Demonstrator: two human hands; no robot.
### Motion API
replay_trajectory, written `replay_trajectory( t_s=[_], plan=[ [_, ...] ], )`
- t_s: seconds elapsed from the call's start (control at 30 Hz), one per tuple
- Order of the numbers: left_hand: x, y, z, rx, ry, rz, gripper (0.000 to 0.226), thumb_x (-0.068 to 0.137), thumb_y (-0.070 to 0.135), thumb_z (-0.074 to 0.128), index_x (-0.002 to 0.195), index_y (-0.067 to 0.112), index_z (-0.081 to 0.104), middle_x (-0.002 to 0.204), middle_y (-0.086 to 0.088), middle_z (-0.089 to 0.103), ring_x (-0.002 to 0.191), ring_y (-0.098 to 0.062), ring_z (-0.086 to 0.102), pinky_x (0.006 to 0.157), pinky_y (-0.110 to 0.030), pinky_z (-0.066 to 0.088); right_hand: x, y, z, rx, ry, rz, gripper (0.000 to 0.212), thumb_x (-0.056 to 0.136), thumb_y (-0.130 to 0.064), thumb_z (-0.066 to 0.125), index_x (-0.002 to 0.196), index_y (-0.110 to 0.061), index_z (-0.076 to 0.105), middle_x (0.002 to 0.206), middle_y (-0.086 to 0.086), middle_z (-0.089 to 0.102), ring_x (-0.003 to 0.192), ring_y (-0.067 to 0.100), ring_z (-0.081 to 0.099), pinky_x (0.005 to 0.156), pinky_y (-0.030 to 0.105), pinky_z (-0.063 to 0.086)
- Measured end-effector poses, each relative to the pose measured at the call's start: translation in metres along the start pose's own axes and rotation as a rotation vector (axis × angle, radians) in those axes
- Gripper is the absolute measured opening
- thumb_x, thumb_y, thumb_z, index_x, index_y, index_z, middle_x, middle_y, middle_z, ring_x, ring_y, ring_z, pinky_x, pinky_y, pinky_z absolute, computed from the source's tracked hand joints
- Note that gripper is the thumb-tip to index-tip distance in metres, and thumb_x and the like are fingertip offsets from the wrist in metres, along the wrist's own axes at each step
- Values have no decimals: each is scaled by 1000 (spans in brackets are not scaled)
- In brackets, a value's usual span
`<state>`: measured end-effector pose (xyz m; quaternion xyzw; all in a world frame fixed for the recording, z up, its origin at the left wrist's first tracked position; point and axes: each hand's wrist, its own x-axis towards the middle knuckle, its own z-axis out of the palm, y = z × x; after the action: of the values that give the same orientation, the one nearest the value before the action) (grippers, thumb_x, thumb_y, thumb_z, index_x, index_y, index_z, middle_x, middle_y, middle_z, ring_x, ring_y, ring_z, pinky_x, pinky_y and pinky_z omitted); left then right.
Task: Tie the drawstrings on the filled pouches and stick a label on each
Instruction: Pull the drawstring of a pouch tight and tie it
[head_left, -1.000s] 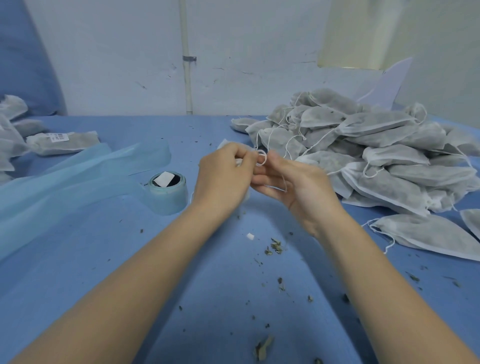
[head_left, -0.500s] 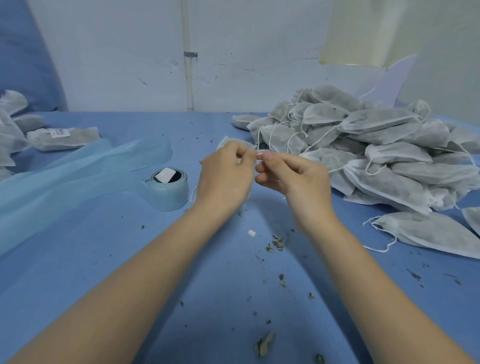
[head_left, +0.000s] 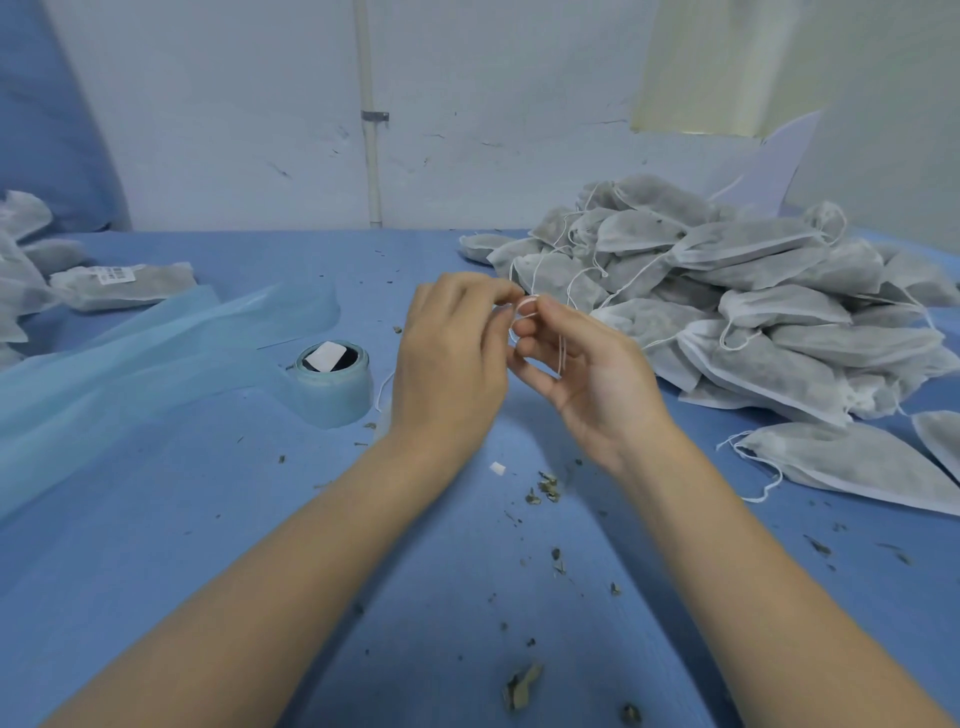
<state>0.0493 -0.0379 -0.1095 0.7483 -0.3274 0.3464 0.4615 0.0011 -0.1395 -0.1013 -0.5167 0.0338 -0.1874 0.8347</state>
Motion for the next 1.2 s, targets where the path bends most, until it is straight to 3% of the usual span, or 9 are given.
replay_trajectory(
  t_s=[0.23,0.4,0.5,0.6,0.77,0.9,1.03,1.1,1.2],
  plan=[
    [-4,6,-2,-19,96,24,15,86,12,63,95,4,72,91,-8,69,86,-27,64,80,-24,42,-3,-1,3,-108,3,-47,21,94,-10,56,79,-6,71,71,4,65,66,13,59,73,28,58],
    [2,2,-7,33,94,21,6,81,10,68,79,9,74,80,-5,70,80,-27,62,73,-16,35,-4,-1,1,-395,25,-186,19,94,-11,59,82,-5,72,70,3,67,63,13,61,75,30,58],
    [3,-5,-7,181,114,177,13,84,9,64,74,7,72,73,-6,68,72,-28,61,68,-30,47,-3,-2,-2,-497,69,-253,11,88,-13,68,80,-12,76,66,1,68,58,11,59,71,29,58],
    [3,-6,-6,207,69,169,14,88,9,61,79,3,70,76,-9,68,73,-30,60,67,-38,48,-2,-2,-5,-428,146,-269,3,80,-16,76,77,-14,77,64,-1,67,54,10,57,64,21,55],
    [11,5,-6,87,-111,62,15,92,8,49,90,-2,60,85,-11,64,83,-19,46,74,-23,27,2,7,-2,-233,128,-225,15,91,-19,63,85,-8,70,79,-1,72,80,10,68,81,24,56],
    [14,3,-7,87,-186,95,16,93,2,43,95,-1,58,91,-14,59,88,-29,48,77,-25,25,3,10,2,-202,84,-204,20,99,-21,50,82,-12,52,61,-10,65,60,3,62,62,17,50],
    [19,-8,-12,156,-243,162,18,95,3,42,101,0,59,98,-14,56,93,-31,46,77,-19,20,2,11,-2,-480,115,-303,22,97,-29,55,77,-19,53,58,-7,64,63,12,59,65,30,48],
    [22,-11,-14,189,-249,186,18,96,3,43,103,0,59,97,-12,57,91,-30,46,76,-18,21,2,11,-2,-498,138,-327,24,94,-29,60,72,-21,54,54,-7,58,59,11,59,69,39,52],
    [20,-5,-13,-93,-224,-97,12,97,16,48,101,11,58,89,10,55,83,-11,48,71,-14,31,3,10,-3,-472,145,-345,23,92,-27,64,72,-19,57,51,-8,55,52,5,59,79,43,55]
  ],
)
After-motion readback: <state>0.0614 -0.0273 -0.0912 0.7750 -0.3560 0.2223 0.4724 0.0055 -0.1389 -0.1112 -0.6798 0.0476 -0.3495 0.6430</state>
